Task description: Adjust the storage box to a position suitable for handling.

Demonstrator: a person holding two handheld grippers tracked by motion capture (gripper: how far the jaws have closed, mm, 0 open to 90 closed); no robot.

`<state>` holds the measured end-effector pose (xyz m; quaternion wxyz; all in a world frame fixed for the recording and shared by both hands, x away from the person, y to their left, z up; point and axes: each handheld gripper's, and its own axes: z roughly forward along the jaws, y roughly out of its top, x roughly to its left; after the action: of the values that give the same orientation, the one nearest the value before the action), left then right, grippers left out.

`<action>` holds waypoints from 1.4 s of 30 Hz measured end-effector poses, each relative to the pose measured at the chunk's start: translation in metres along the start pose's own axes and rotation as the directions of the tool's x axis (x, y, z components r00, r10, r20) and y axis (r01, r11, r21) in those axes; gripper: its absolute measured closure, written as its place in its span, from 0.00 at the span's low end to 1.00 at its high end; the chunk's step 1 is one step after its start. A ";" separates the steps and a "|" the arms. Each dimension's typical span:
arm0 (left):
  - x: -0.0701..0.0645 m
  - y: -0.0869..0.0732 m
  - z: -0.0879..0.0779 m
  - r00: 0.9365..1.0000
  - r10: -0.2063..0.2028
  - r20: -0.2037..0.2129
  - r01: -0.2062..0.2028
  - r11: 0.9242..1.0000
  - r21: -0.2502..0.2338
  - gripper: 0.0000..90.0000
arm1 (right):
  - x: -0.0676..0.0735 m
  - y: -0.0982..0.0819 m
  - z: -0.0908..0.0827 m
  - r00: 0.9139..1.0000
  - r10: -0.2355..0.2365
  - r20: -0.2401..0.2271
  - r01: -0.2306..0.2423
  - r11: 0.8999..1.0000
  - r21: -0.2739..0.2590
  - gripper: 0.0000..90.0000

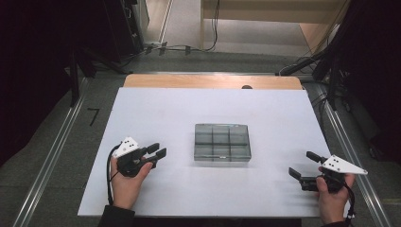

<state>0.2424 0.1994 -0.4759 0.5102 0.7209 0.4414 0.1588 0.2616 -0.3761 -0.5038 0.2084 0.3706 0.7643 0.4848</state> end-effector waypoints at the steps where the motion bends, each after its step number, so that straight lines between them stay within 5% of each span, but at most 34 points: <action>1: -0.002 0.000 0.003 1.000 0.004 0.023 -0.004 1.000 0.011 0.74 | 0.000 0.000 0.000 1.000 0.001 0.000 -0.001 1.000 0.001 0.00; 9: -0.024 0.000 0.024 0.991 0.074 0.110 -0.082 0.994 0.075 0.99 | 0.000 0.000 0.000 1.000 -0.002 -0.001 0.002 1.000 -0.002 0.00; 11: -0.031 -0.001 0.032 0.985 0.080 0.155 -0.094 0.992 0.085 0.99 | 0.000 0.000 0.000 1.000 -0.001 0.000 0.001 1.000 0.001 0.00; 14: -0.037 -0.003 0.040 0.980 0.092 0.179 -0.116 0.985 0.131 0.99 | 0.000 0.000 0.000 1.000 0.000 -0.001 0.000 1.000 0.000 0.00; 22: -0.050 -0.004 0.058 0.971 0.094 0.219 -0.129 0.980 0.153 0.99 | 0.001 0.000 0.000 1.000 -0.006 0.005 0.006 1.000 0.004 0.00; 30: -0.052 -0.005 0.073 0.982 0.091 0.167 -0.120 0.977 0.178 0.99 | 0.001 0.000 0.001 1.000 -0.006 0.007 0.006 1.000 0.005 0.00; 35: -0.052 -0.005 0.075 0.981 0.096 0.167 -0.127 0.974 0.187 0.99 | 0.001 0.000 0.001 1.000 -0.005 0.007 0.005 1.000 0.005 0.00; 42: -0.044 -0.001 0.076 0.989 0.074 0.127 -0.096 0.980 0.174 0.99 | 0.001 0.000 0.001 1.000 -0.005 0.008 0.005 1.000 0.005 0.00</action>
<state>0.2688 0.1191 -0.4999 0.4616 0.7904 0.3910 0.0965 0.2616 -0.3753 -0.5039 0.2117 0.3712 0.7657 0.4807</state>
